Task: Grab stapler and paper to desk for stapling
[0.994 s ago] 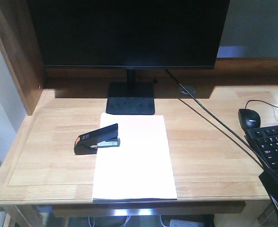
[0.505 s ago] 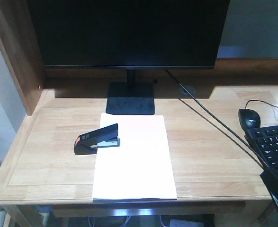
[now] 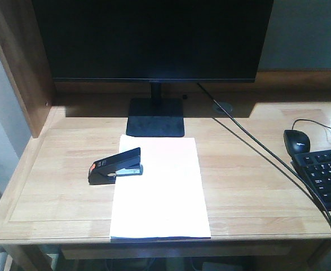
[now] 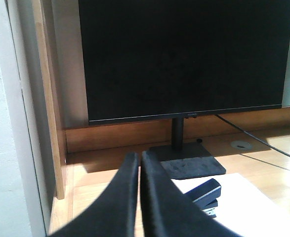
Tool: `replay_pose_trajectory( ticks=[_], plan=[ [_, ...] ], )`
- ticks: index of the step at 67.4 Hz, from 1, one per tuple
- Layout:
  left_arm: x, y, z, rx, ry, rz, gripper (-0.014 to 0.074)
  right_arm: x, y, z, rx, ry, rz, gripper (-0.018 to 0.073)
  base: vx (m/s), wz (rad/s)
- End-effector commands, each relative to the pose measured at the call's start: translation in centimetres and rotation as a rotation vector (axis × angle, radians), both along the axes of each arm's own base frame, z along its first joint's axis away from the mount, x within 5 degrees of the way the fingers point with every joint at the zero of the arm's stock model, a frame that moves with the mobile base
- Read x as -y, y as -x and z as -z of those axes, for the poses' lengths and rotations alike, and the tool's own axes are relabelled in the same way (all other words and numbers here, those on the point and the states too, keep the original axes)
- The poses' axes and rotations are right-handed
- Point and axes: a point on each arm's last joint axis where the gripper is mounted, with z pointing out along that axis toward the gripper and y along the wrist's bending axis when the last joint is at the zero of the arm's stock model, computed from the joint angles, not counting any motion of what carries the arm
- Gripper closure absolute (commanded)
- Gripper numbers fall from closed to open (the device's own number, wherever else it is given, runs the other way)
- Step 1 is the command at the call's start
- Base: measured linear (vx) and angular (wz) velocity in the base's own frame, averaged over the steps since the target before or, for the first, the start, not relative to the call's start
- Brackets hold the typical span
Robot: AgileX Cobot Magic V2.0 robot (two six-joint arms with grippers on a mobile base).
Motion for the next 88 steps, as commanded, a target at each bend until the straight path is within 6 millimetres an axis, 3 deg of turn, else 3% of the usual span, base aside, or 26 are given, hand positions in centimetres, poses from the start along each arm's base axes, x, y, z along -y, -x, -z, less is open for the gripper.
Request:
replay_pose_trajectory(
  ticks=[1, 22, 52, 88],
  plan=[
    [0.0, 0.1, -1.6, 0.094, 0.030, 0.003, 0.0603, 0.2, -0.1, -0.9, 0.040, 0.028, 0.026, 0.0570, 0.00, 0.00],
    [0.0, -0.1, -0.9, 0.084, 0.028, 0.000, 0.0603, 0.2, -0.1, -0.9, 0.040, 0.028, 0.026, 0.0568, 0.00, 0.00],
    [-1.0, -0.7, 8.0, 0.023, 0.012, -0.196, 0.0603, 0.2, -0.1, -0.9, 0.040, 0.028, 0.028, 0.0568, 0.00, 0.00],
    [-1.1, -0.7, 8.1, 0.014, 0.000, -0.210, 0.0603, 0.2, -0.1, -0.9, 0.041, 0.030, 0.028, 0.0568, 0.00, 0.00]
  ],
)
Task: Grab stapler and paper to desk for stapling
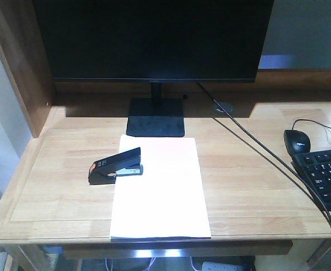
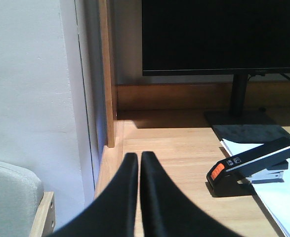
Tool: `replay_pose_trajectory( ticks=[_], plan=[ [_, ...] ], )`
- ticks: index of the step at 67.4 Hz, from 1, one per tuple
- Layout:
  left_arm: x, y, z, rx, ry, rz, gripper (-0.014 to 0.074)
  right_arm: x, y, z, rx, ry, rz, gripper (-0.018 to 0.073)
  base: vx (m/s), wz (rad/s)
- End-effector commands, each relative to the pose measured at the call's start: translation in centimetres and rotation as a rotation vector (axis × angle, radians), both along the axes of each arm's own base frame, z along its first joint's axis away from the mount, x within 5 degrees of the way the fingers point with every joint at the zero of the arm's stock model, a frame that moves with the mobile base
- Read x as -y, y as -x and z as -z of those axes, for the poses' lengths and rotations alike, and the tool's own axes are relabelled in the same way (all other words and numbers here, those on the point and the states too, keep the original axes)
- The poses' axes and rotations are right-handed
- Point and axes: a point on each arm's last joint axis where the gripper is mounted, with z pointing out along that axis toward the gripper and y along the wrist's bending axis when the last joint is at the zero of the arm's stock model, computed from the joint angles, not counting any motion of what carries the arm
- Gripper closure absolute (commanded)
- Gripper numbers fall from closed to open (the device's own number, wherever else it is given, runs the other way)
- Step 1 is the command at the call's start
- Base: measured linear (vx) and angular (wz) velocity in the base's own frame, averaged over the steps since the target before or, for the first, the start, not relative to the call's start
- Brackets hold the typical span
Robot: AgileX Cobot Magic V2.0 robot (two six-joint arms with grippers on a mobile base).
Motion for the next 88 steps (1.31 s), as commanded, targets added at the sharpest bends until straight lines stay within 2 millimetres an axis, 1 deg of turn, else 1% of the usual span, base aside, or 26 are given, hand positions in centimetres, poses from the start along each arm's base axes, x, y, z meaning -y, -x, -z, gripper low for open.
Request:
replay_pose_trajectory(
  ticks=[1, 39, 43, 50, 56, 64, 71, 78, 88],
  plan=[
    [-0.1, 0.0, -0.3, 0.077, 0.005, -0.007, 0.0603, 0.2, -0.1, -0.9, 0.041, 0.031, 0.028, 0.0568, 0.00, 0.00],
    [-0.1, 0.0, -0.3, 0.077, 0.005, -0.007, 0.0603, 0.3, -0.1, -1.0, 0.042, 0.028, 0.038, 0.0568, 0.00, 0.00],
    [-0.1, 0.0, -0.3, 0.077, 0.005, -0.007, 0.0603, 0.6, -0.2, -1.0, 0.054, 0.044, 0.073, 0.0568, 0.00, 0.00],
    [-0.1, 0.0, -0.3, 0.077, 0.005, -0.007, 0.0603, 1.2, -0.4, -0.9, 0.025, 0.007, 0.140, 0.0568, 0.00, 0.00],
    [-0.1, 0.0, -0.3, 0.077, 0.005, -0.007, 0.0603, 1.7, -0.6, -0.6, 0.001, 0.048, 0.218, 0.0568, 0.00, 0.00],
    [-0.1, 0.0, -0.3, 0.077, 0.005, -0.007, 0.0603, 2.3, -0.7, -0.1, -0.022, 0.152, 0.306, 0.0568, 0.00, 0.00],
    [-0.1, 0.0, -0.3, 0.077, 0.005, -0.007, 0.0603, 2.5, -0.7, 0.1, -0.040, 0.179, 0.354, 0.0568, 0.00, 0.00],
    [-0.1, 0.0, -0.3, 0.077, 0.005, -0.007, 0.0603, 2.6, -0.7, 0.0, -0.029, 0.183, 0.393, 0.0568, 0.00, 0.00],
    [-0.1, 0.0, -0.3, 0.077, 0.005, -0.007, 0.0603, 2.8, -0.6, -0.5, 0.014, 0.145, 0.434, 0.0568, 0.00, 0.00]
  ],
)
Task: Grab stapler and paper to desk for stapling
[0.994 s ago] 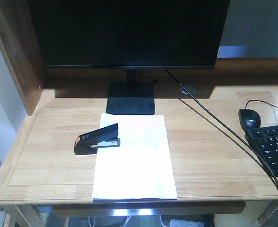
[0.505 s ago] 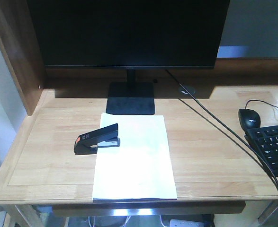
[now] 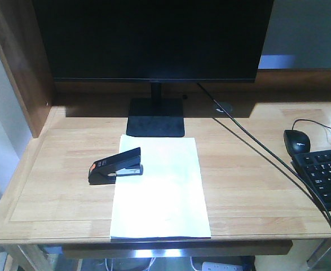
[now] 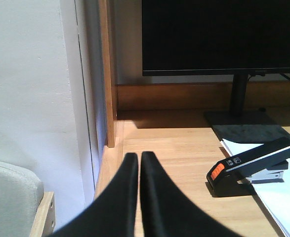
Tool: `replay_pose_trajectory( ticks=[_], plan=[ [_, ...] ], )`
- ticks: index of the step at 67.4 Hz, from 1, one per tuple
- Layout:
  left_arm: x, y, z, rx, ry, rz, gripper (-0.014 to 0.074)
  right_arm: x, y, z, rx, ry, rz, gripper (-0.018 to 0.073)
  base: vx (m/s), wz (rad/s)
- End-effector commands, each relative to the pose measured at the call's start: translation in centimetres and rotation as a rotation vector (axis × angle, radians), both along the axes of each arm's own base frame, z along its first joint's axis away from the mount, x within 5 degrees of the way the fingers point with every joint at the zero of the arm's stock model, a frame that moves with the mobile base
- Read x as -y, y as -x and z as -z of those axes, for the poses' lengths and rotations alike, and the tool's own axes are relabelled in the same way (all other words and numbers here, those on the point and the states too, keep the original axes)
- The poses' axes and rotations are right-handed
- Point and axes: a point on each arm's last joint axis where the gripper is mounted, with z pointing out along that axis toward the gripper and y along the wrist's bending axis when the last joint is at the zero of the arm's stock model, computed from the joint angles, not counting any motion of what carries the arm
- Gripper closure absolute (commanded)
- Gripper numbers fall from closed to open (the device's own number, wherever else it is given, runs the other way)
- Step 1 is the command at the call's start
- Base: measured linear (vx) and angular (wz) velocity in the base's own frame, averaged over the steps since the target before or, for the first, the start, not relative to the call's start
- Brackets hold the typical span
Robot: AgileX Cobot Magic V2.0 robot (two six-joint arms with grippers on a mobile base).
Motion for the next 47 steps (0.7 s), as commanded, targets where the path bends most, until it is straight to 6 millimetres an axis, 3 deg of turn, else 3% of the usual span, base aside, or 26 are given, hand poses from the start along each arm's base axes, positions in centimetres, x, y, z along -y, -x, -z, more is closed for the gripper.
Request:
replay_pose_trajectory(
  ticks=[1, 15, 38, 47],
  plan=[
    [-0.1, 0.0, -0.3, 0.077, 0.006, -0.007, 0.0603, -0.3, 0.0, -1.8, 0.122, 0.004, -0.016, 0.0568, 0.00, 0.00],
    [-0.1, 0.0, -0.3, 0.077, 0.006, -0.007, 0.0603, -0.3, 0.1, -1.9, 0.162, 0.011, -0.022, 0.0568, 0.00, 0.00],
    [-0.1, 0.0, -0.3, 0.076, 0.006, -0.007, 0.0603, -0.3, 1.4, 3.7, 0.220, -0.102, -0.030, 0.0568, 0.00, 0.00],
    [-0.1, 0.0, -0.3, 0.073, 0.006, -0.007, 0.0603, -0.4, 1.3, 4.3, 0.211, -0.128, -0.043, 0.0568, 0.00, 0.00]
  ],
)
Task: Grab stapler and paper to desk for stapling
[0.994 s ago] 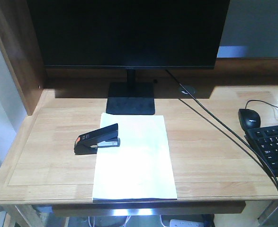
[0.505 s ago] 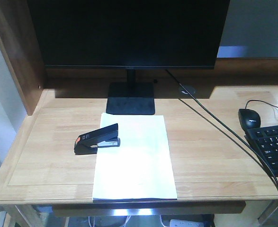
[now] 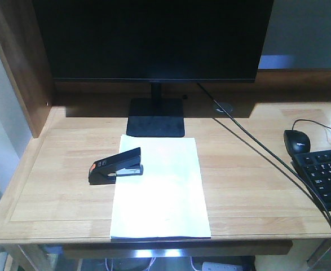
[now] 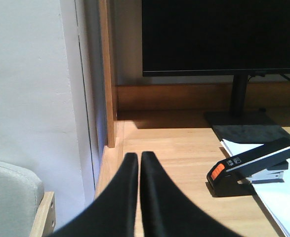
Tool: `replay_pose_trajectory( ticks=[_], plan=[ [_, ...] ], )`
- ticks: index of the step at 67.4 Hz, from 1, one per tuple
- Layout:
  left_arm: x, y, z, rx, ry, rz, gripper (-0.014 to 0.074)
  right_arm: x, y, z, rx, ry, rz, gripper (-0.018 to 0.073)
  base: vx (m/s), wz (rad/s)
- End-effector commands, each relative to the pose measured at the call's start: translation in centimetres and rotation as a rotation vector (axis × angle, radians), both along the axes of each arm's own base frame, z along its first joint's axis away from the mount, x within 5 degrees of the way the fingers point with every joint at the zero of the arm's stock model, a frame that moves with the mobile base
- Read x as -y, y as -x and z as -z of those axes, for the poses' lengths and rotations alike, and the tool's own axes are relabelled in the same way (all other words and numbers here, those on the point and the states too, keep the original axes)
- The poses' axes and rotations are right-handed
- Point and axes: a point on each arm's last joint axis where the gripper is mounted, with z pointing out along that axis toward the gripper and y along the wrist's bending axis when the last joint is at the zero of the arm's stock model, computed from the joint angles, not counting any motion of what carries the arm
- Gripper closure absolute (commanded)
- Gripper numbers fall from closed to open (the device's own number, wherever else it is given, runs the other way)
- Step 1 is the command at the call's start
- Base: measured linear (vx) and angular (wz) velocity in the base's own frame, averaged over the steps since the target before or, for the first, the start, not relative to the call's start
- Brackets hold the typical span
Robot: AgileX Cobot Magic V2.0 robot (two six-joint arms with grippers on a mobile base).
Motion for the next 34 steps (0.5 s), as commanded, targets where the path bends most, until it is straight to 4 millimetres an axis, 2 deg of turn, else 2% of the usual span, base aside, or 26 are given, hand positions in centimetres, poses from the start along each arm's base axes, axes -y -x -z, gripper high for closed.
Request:
replay_pose_trajectory(
  ticks=[1, 34],
  plan=[
    [-0.05, 0.03, -0.27, 0.075, 0.006, -0.007, 0.0603, -0.12, 0.09, -0.14, 0.082, -0.014, -0.018, 0.0568, 0.00, 0.01],
    [-0.05, 0.03, -0.23, 0.070, 0.006, -0.007, 0.0603, -0.34, 0.13, -0.28, 0.098, -0.002, -0.055, 0.0568, 0.00, 0.00]
  ],
)
